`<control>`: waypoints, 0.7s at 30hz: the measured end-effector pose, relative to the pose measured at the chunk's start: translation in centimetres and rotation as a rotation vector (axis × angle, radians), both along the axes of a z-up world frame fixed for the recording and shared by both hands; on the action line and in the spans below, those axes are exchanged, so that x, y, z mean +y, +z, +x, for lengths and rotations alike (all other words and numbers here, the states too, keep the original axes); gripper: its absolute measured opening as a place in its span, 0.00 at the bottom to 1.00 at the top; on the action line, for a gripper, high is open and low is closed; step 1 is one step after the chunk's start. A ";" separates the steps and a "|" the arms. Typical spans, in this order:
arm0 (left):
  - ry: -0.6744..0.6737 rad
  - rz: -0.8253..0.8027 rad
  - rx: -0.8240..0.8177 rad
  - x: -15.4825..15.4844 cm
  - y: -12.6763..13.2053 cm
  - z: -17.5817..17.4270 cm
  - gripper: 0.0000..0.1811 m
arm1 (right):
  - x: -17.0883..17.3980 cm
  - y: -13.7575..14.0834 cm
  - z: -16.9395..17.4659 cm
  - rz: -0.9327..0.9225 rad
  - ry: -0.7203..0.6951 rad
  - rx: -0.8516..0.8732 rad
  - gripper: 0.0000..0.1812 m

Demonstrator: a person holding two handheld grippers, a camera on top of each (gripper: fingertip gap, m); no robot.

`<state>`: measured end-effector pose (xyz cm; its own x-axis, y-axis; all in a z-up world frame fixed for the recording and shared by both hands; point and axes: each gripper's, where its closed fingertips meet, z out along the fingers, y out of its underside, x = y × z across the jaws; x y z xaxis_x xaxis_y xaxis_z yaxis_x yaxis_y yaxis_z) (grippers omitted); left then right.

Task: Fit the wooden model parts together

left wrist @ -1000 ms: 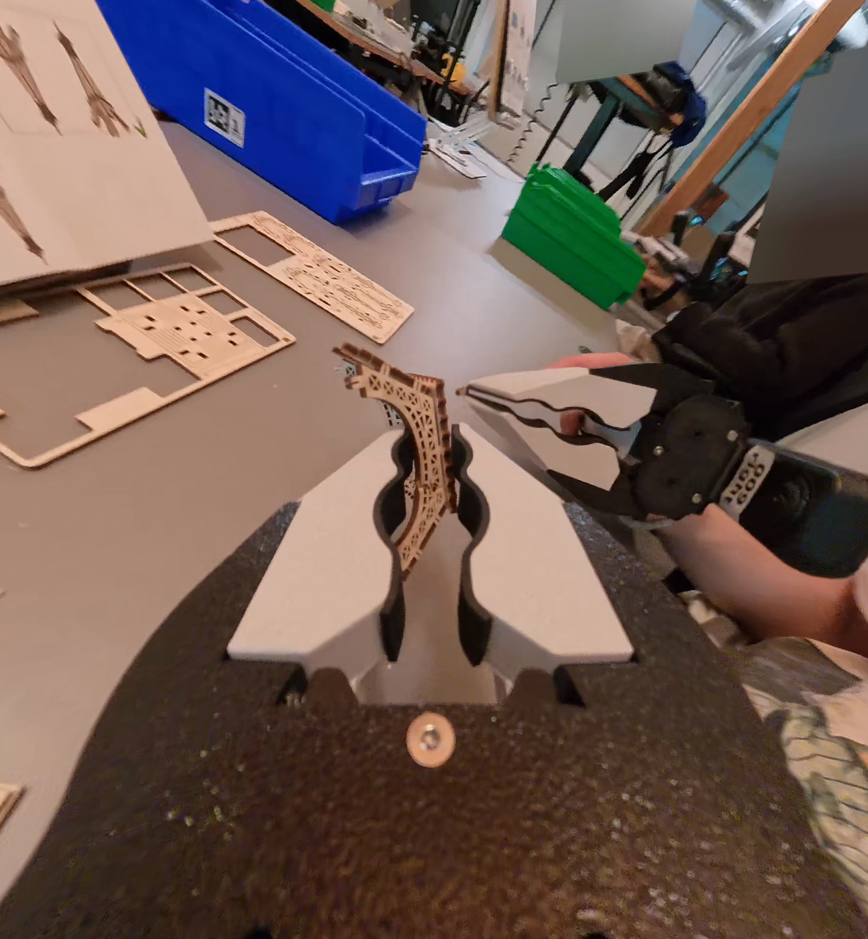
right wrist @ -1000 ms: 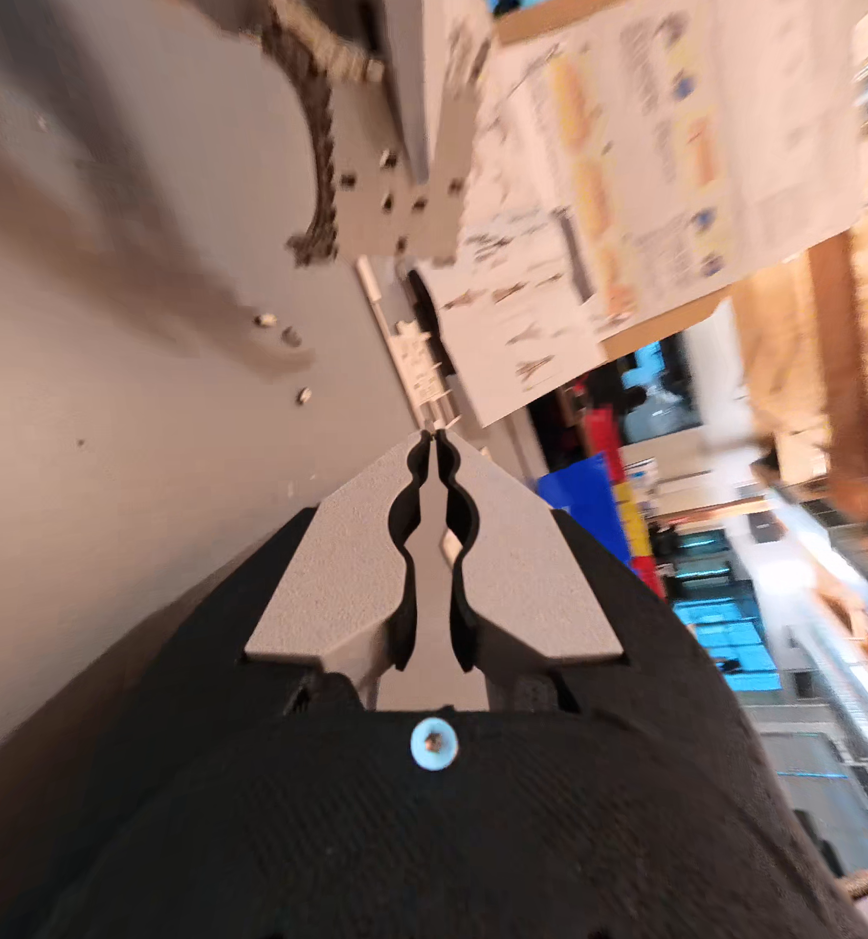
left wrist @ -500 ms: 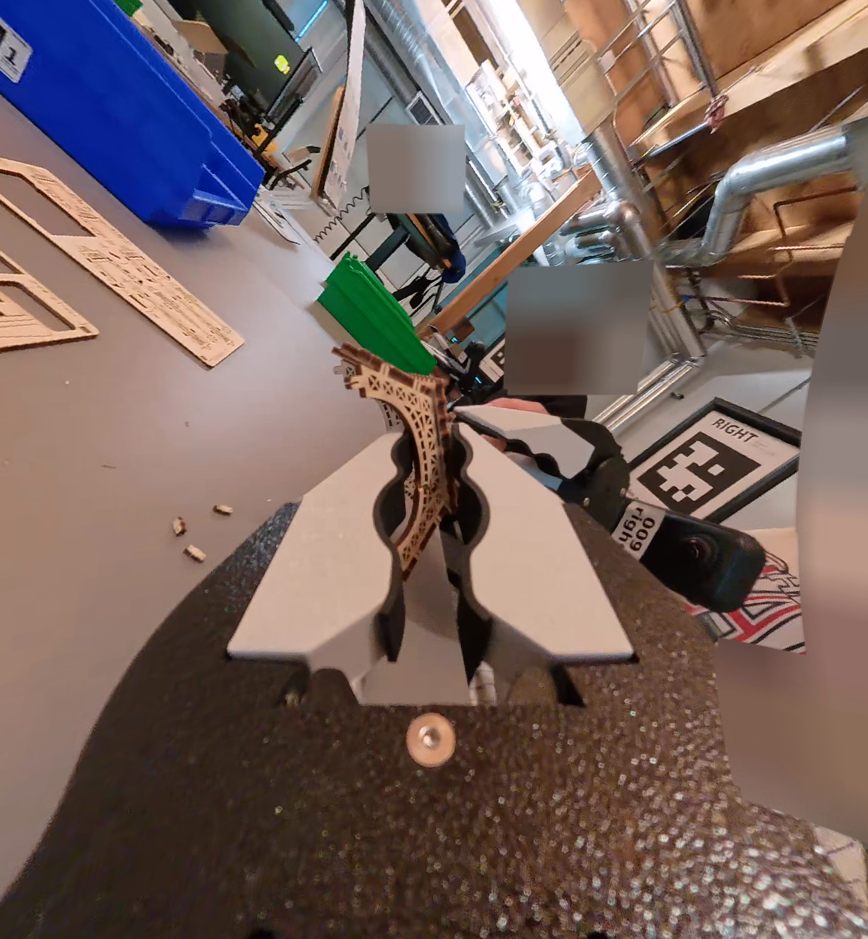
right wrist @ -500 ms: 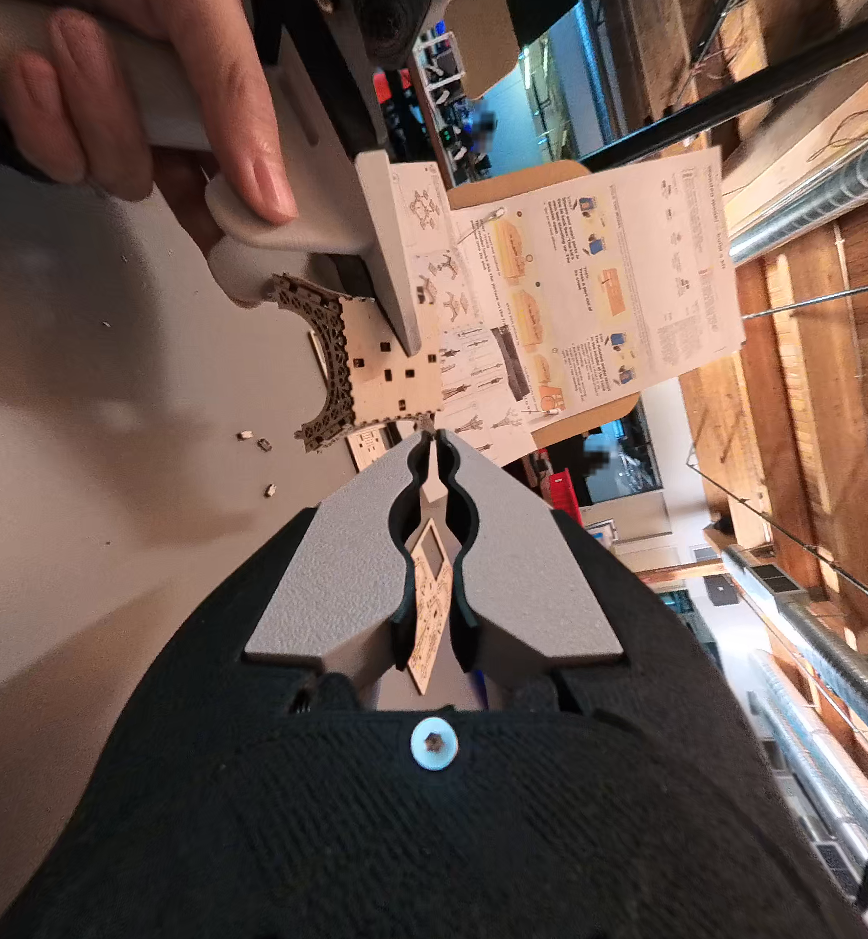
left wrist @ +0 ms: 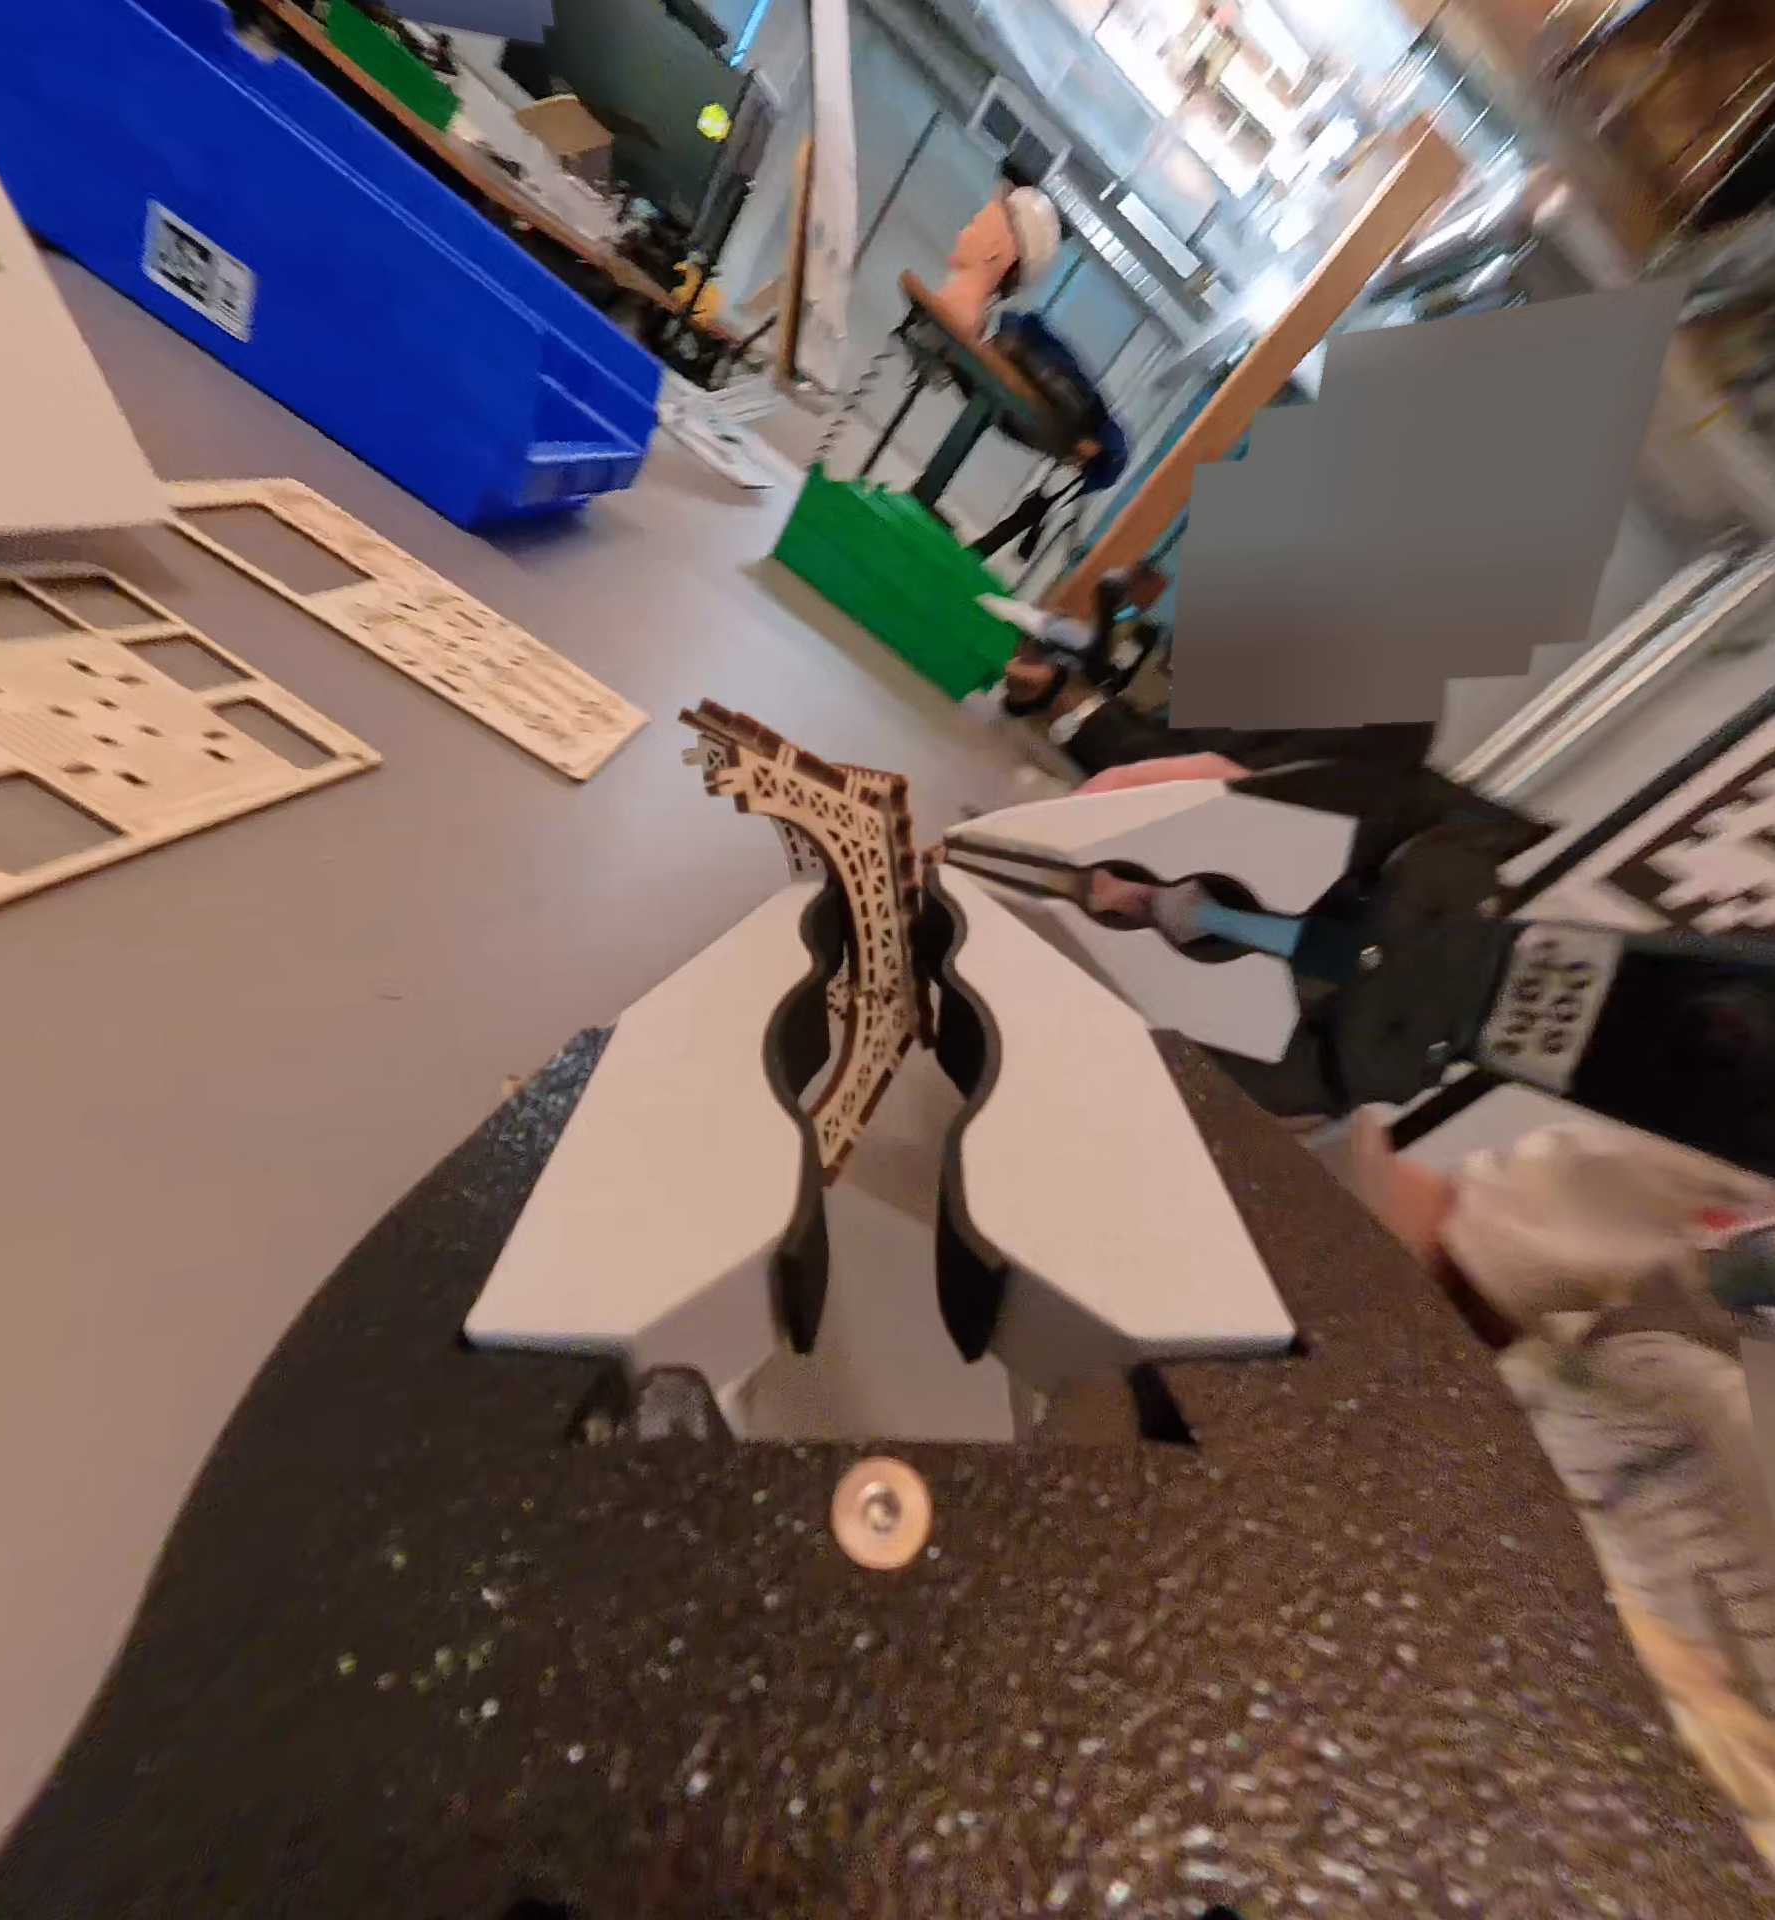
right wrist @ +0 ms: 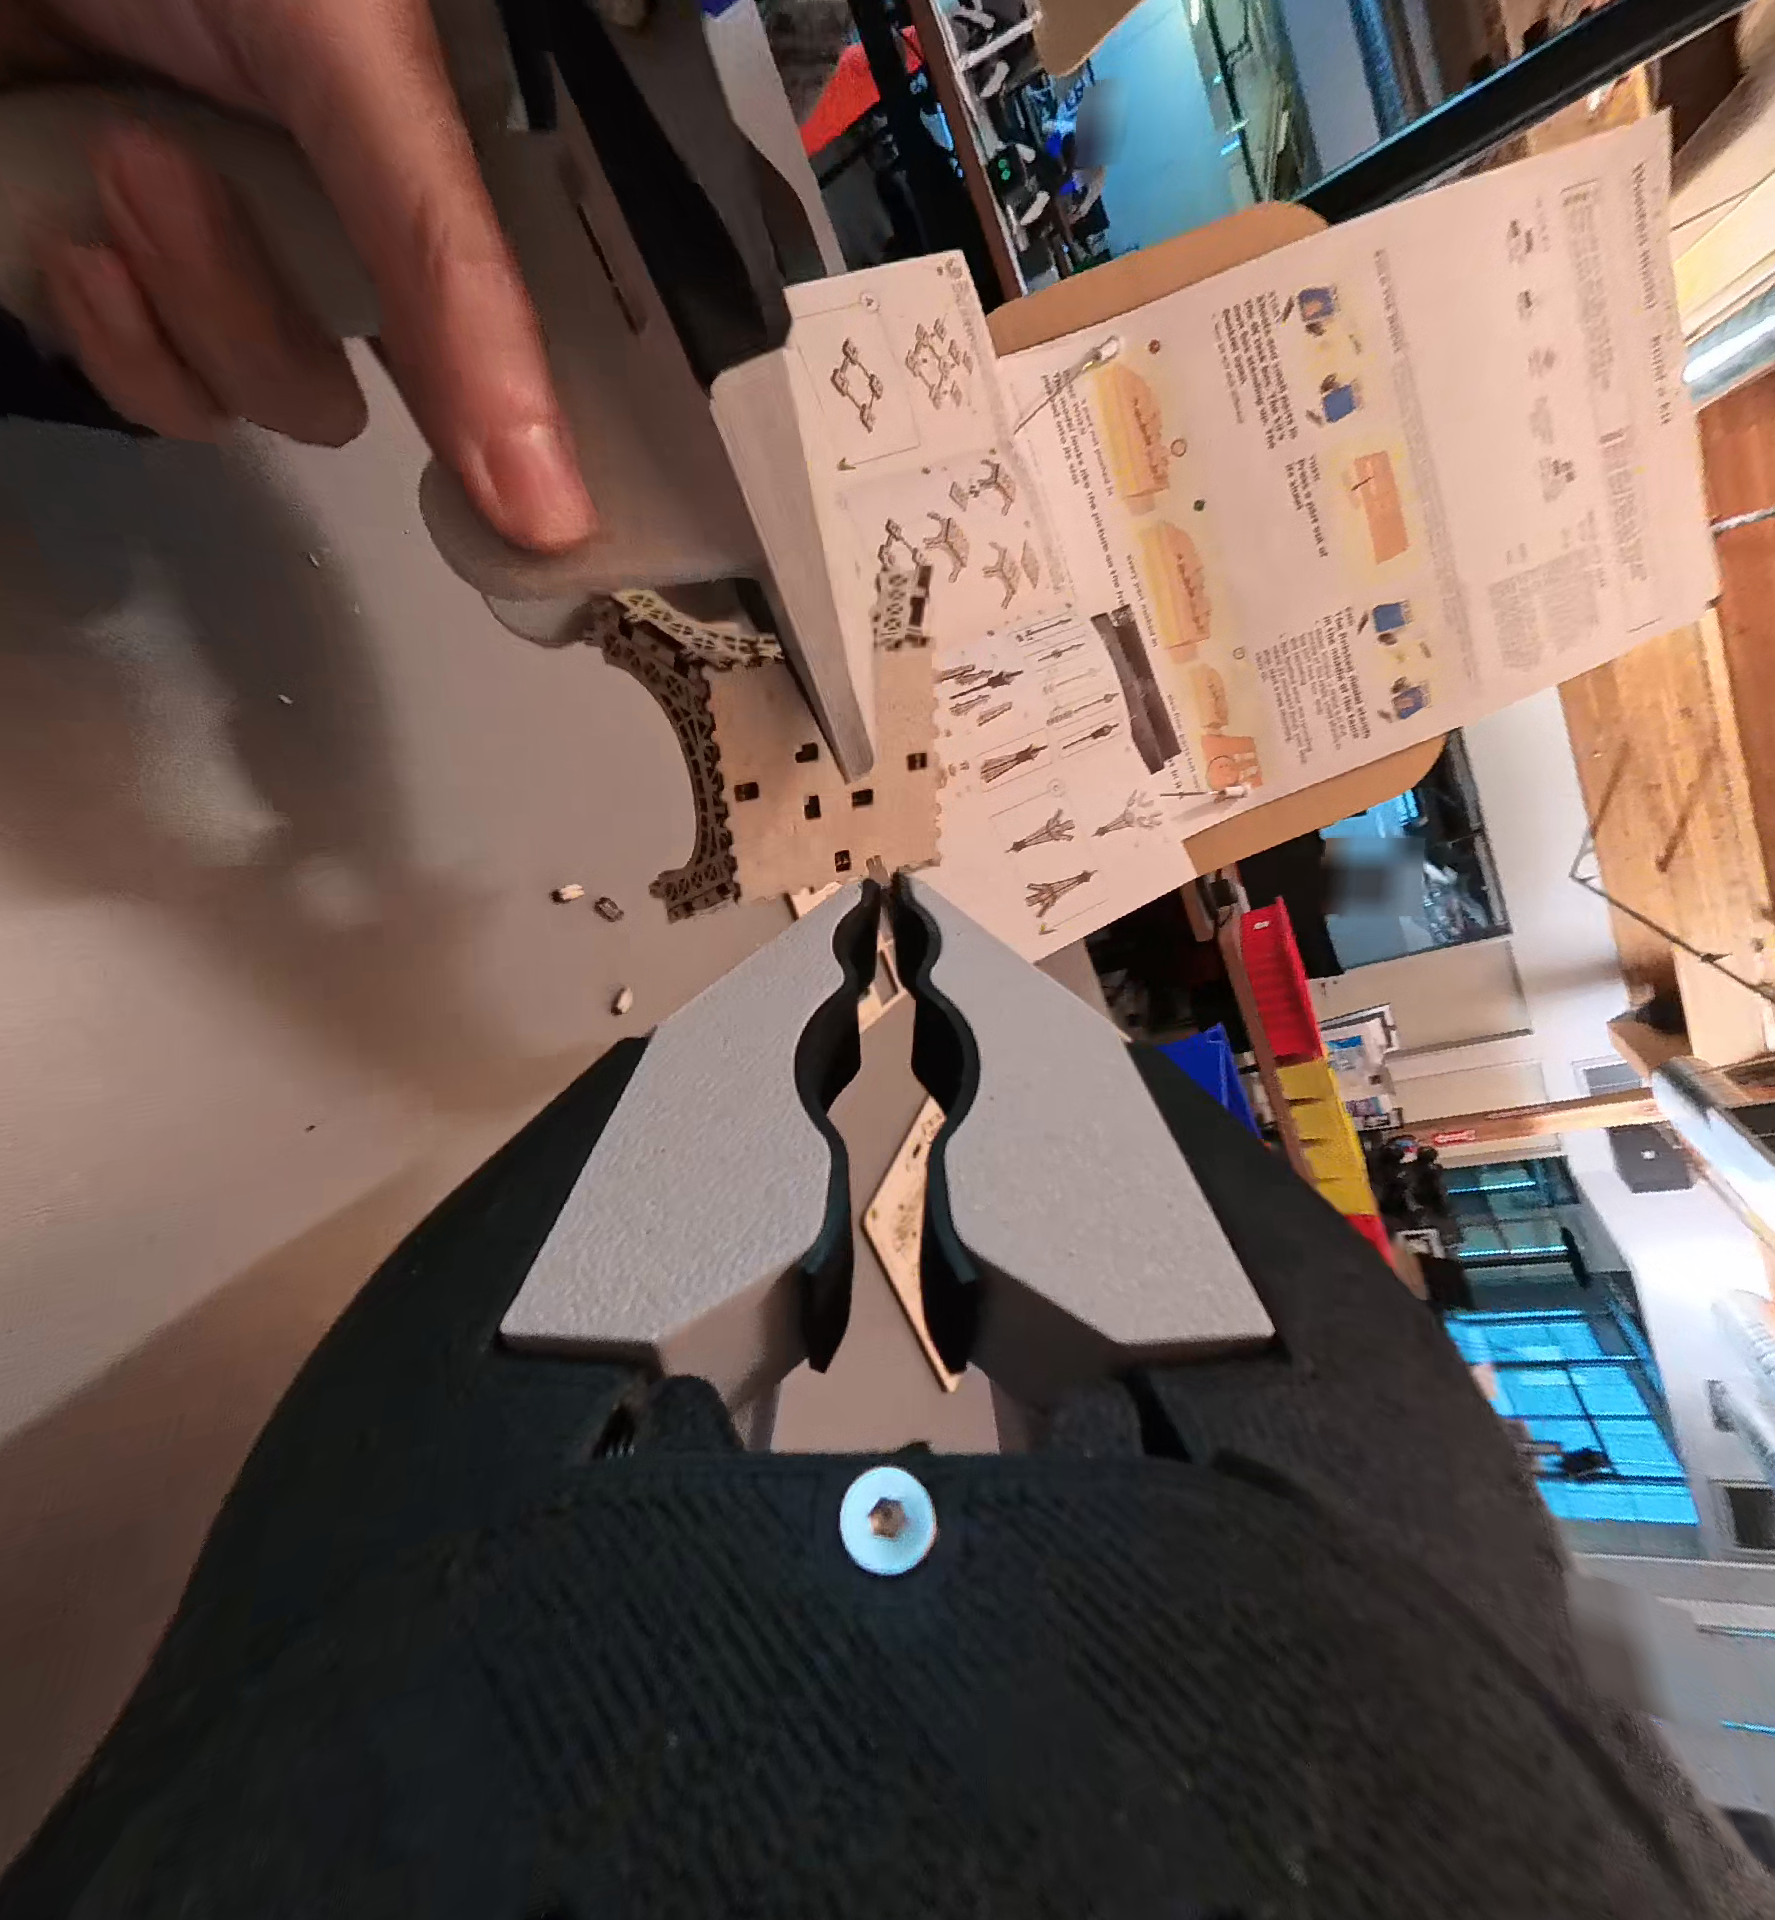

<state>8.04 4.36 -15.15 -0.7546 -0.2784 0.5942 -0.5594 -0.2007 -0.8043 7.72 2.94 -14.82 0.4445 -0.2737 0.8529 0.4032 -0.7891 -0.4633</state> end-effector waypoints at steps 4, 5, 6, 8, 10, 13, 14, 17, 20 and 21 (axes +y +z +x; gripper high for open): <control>0.077 0.149 -0.147 -0.1 0.0 0.3 0.07 | 0.0 -0.3 0.4 0.052 -0.020 0.059 0.00; 0.089 0.163 -0.169 -0.1 0.1 0.3 0.07 | 0.0 -0.3 0.5 0.062 -0.026 0.067 0.00; 0.099 0.178 -0.188 -0.2 0.1 0.4 0.07 | 0.0 -0.3 0.5 0.074 -0.030 0.081 0.00; 0.109 0.197 -0.220 -0.2 0.1 0.4 0.06 | 0.2 0.0 0.6 0.121 -0.040 0.108 0.00; 0.116 0.189 -0.243 -0.3 0.4 0.4 0.06 | 0.2 0.1 0.7 0.156 -0.048 0.138 0.00; 0.119 0.200 -0.258 -0.5 0.4 0.3 0.06 | 0.2 0.4 0.9 0.181 -0.060 0.143 0.00; 0.119 0.209 -0.264 -0.6 0.3 0.3 0.06 | 0.2 0.4 0.9 0.183 -0.060 0.148 0.00; 0.127 0.231 -0.282 -0.7 0.3 0.3 0.06 | 0.3 0.2 1.0 0.167 -0.068 0.151 0.00; 0.136 0.265 -0.303 -0.9 0.2 0.3 0.06 | 0.4 -0.1 1.1 0.160 -0.073 0.154 0.00; 0.141 0.278 -0.312 -0.9 0.1 0.3 0.06 | 0.3 -0.2 1.1 0.161 -0.074 0.155 0.00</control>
<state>8.38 3.43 -15.07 -0.8293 -0.5085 0.2316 -0.2634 -0.0099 -0.9646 8.82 3.28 -15.03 0.5406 -0.4374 0.7186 0.2607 -0.7251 -0.6374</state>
